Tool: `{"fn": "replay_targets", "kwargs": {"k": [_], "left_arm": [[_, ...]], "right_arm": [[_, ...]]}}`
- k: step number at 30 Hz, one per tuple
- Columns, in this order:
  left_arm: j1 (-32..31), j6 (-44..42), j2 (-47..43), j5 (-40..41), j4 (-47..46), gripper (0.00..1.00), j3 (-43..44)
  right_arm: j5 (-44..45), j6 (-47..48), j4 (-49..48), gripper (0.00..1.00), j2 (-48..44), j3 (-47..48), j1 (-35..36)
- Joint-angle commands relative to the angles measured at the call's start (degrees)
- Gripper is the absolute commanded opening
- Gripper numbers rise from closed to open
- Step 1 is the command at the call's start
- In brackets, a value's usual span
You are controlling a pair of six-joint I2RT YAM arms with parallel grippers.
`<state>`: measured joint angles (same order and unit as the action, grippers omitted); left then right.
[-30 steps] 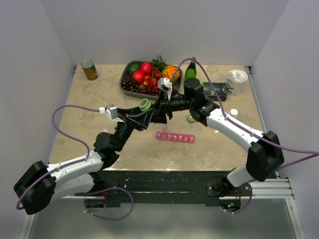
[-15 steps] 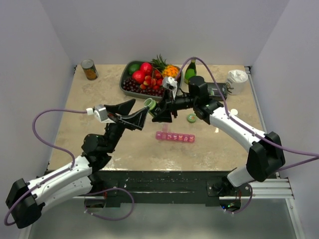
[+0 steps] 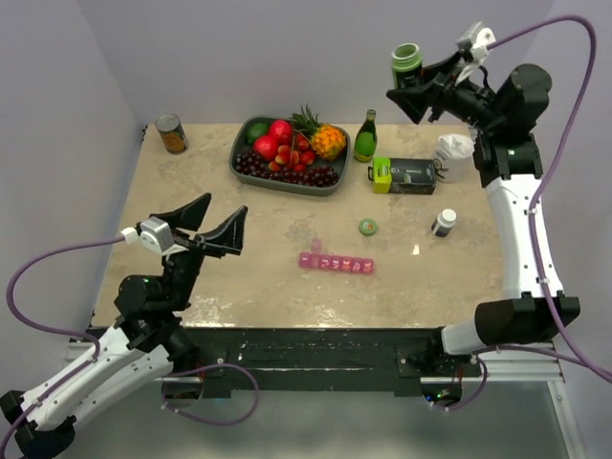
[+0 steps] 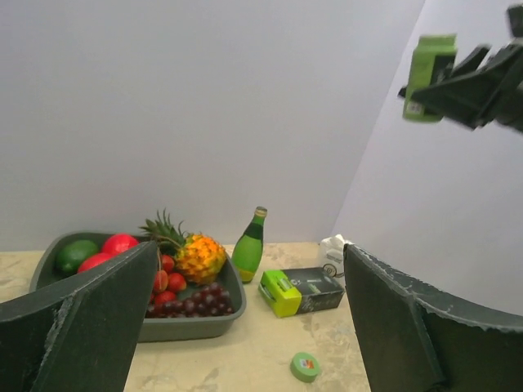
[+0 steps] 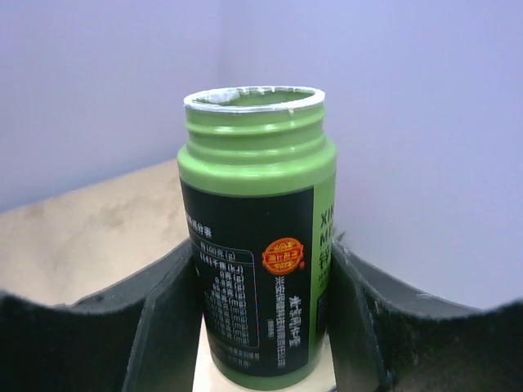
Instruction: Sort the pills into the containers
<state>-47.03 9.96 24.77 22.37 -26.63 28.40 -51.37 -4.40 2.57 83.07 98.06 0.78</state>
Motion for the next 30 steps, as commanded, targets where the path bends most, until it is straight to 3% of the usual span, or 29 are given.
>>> {"fn": "replay_targets", "kwargs": {"k": [1,2,4,6,7,8,9,10,11,13,14,16,17,18,20,22,24,26,28,29,30], "left_arm": [[-0.1,-1.5,-0.2,0.4,2.4,0.99,-1.6],[-0.2,-1.5,0.1,0.1,1.9,0.99,-2.0],[-0.1,-0.9,0.1,-0.7,1.4,0.99,-2.6],[-0.1,-0.4,-0.3,-1.3,0.9,0.99,-3.5],[-0.1,-0.5,-0.3,-1.8,0.8,0.99,-3.6],[-0.1,-0.7,-0.4,-2.1,1.0,0.99,-3.6],[-0.1,-1.8,-0.3,-2.2,1.3,0.99,-3.4],[-0.2,-2.2,-0.4,-2.7,1.8,0.99,-3.2],[-0.1,-2.7,-0.4,-2.8,1.8,0.99,-2.8],[-0.1,-3.6,-0.3,-3.1,2.6,0.99,-2.5],[-0.1,-3.7,-0.5,-3.3,2.9,0.99,-2.5],[-0.1,-3.8,-0.8,-3.9,3.3,0.99,-2.9],[-0.2,-3.5,-1.3,-4.1,3.2,0.99,-3.7],[-0.1,-3.0,-1.6,-4.1,3.0,0.99,-4.3],[-0.1,-2.8,-2.0,-4.9,2.1,0.99,-5.9],[-0.1,-3.5,-2.1,-6.1,1.8,0.99,-6.3],[0.0,-5.2,-1.7,-7.6,2.5,1.0,-5.8],[0.0,-6.4,-0.6,-9.2,4.8,0.99,-4.9],[0.3,-6.4,1.7,-8.7,10.4,1.0,-3.0],[0.4,-6.4,2.6,-8.5,12.8,1.0,-2.1],[0.7,-6.0,3.4,-8.3,14.7,1.0,-1.4]], "right_arm": [[-4.3,15.2,20.7,0.0,-2.3,12.7,15.4],[-5.9,19.1,24.8,0.0,-3.2,13.6,19.1],[-8.9,17.1,23.4,0.0,-6.3,12.2,18.6],[-7.6,13.8,19.3,0.0,-6.3,15.4,12.3],[-7.0,7.5,12.4,0.0,-6.1,14.4,8.5],[-3.9,-7.2,4.4,0.0,-5.4,13.1,1.3],[-2.9,-13.0,-8.4,0.0,-4.2,12.6,-1.2],[-2.3,-18.0,-13.4,0.0,-3.1,12.5,-3.8],[-4.2,-24.8,-17.8,0.0,-1.3,12.3,-4.3],[-8.3,-28.5,-25.4,0.0,-2.1,8.3,-0.8],[-10.8,-29.9,-27.9,0.0,-3.8,5.2,5.7],[-15.5,-34.5,-35.3,0.0,-7.6,-2.9,9.1],[-16.3,-45.8,-41.7,0.0,-8.1,-5.3,7.8],[-14.7,-51.4,-57.3,0.0,-7.7,-8.1,4.9],[-9.5,-58.1,-62.5,0.0,-6.8,-8.8,-5.4],[-8.1,-57.7,-62.2,0.0,-6.4,-11.6,-7.0],[-11.4,-54.9,-63.9,0.0,-7.7,-20.7,-0.5],[-19.0,-39.6,-54.0,0.0,-11.5,-26.8,7.7],[-20.5,-30.3,-37.7,0.0,-13.3,-32.7,8.0],[-16.4,-12.2,-27.7,0.0,-13.3,-32.1,6.3],[-10.6,2.2,5.2,0.0,-12.7,-26.1,6.3]]}}
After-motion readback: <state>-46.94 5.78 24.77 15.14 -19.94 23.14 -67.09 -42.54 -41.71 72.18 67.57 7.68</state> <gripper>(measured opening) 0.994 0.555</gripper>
